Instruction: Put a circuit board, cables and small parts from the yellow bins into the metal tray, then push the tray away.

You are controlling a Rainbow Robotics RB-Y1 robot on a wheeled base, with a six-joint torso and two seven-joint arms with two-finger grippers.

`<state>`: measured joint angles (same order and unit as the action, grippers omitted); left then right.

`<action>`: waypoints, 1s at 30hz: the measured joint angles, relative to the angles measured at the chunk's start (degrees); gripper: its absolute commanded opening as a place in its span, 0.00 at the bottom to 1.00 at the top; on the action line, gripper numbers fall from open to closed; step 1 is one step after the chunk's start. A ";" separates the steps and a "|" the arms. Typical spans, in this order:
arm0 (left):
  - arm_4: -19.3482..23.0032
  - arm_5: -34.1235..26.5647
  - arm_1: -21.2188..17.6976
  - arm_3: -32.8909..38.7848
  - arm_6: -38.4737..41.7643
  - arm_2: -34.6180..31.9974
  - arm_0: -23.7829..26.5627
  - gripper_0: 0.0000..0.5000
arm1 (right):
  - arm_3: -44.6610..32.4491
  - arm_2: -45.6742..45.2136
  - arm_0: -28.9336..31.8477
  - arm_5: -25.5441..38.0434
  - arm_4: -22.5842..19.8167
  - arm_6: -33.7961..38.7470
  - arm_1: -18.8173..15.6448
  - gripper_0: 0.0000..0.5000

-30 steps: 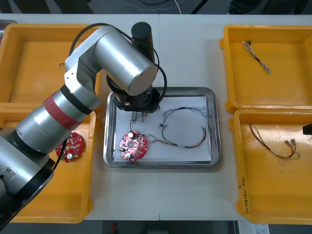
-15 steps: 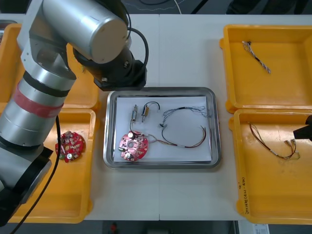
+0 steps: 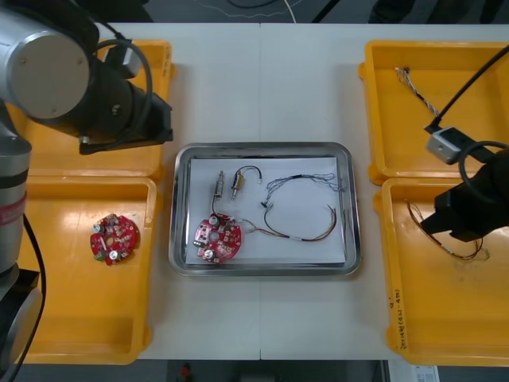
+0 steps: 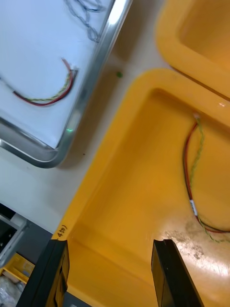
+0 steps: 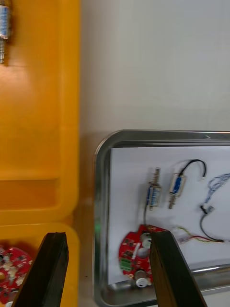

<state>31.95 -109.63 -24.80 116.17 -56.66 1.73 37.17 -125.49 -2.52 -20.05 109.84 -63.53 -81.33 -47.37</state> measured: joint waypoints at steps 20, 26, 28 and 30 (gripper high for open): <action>5.04 -0.02 -9.78 3.24 -3.73 -12.25 -13.51 1.00 | -0.88 42.51 -23.10 -6.97 18.13 -0.03 11.90 1.00; 10.26 -0.02 -12.48 5.18 -5.95 -16.59 -17.62 1.00 | 2.70 53.34 -25.22 -13.20 22.34 -0.61 15.08 1.00; 11.44 -0.02 -13.17 5.82 -6.53 -17.55 -18.76 1.00 | 4.03 55.71 -25.75 -14.96 22.49 -1.18 15.39 1.00; 11.88 -0.02 -13.58 6.23 -7.03 -18.18 -19.66 1.00 | 5.14 57.81 -26.44 -15.78 22.51 -1.23 15.43 1.00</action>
<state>43.83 -109.65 -38.38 122.40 -63.70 -16.46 17.51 -120.35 55.28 -46.50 94.06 -41.03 -82.57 -31.93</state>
